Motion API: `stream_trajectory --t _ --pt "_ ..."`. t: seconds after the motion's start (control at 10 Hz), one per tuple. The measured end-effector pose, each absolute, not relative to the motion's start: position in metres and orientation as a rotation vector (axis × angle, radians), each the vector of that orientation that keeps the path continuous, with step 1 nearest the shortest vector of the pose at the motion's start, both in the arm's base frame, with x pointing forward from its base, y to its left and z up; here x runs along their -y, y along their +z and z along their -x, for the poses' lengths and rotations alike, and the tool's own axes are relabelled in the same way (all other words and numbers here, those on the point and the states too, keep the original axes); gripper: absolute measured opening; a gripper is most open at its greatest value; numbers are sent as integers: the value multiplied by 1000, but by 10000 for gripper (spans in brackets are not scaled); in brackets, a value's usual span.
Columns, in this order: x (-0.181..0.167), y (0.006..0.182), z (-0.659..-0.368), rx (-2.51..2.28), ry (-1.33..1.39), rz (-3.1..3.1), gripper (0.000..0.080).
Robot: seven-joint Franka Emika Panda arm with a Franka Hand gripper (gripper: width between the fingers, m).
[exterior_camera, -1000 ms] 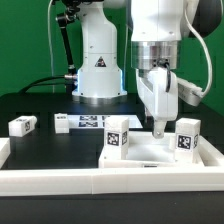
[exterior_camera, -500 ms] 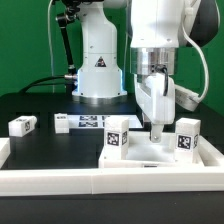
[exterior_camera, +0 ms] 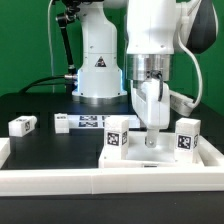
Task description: Assemble square table
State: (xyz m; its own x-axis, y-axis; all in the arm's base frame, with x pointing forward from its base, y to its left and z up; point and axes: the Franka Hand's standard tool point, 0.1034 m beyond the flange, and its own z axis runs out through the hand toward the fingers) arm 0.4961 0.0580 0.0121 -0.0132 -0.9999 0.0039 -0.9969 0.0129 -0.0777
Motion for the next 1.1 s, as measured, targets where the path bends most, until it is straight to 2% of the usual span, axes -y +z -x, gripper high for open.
stream_trajectory --t 0.1,0.2,0.3,0.4,0.5,0.6,1.1 --pt "-55 9 -494 -2204 -84 2165 611" --pt "-54 9 -494 -2208 -81 2161 399" --pt "-52 8 -493 -2200 -81 2171 399" --pt "-49 7 -493 -2198 -79 2173 223" --pt "-46 8 -493 -2195 -79 2176 223" --pt "-45 7 -492 -2192 -69 2186 55" --pt "-23 7 -488 -2122 -13 2296 56"
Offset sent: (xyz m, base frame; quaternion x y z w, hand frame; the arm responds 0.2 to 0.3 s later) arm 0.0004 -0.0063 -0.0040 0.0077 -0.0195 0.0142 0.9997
